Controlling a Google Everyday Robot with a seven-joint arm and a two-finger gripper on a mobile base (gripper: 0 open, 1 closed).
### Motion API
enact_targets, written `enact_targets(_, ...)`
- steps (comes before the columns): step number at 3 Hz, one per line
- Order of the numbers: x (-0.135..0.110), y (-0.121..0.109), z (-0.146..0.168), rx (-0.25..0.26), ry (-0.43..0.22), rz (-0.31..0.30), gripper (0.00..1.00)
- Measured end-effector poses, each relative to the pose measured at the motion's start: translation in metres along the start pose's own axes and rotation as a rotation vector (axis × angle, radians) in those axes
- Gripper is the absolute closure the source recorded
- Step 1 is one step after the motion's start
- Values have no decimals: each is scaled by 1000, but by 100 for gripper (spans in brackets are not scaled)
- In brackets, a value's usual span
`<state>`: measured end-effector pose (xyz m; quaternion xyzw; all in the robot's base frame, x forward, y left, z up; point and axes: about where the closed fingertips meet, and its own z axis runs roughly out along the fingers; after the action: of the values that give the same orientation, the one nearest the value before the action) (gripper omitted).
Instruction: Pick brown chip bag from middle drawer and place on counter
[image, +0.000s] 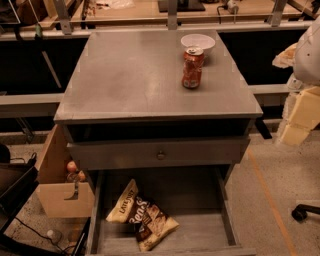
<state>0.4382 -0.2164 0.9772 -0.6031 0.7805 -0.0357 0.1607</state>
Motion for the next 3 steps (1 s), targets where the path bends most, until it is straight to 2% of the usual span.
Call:
enact_targets(1, 0, 0, 0, 0, 0, 0, 0)
enact_targets(2, 3, -1, -6, 70, -91, 4, 0)
enact_targets(3, 11, 20, 35, 61, -218, -4, 0)
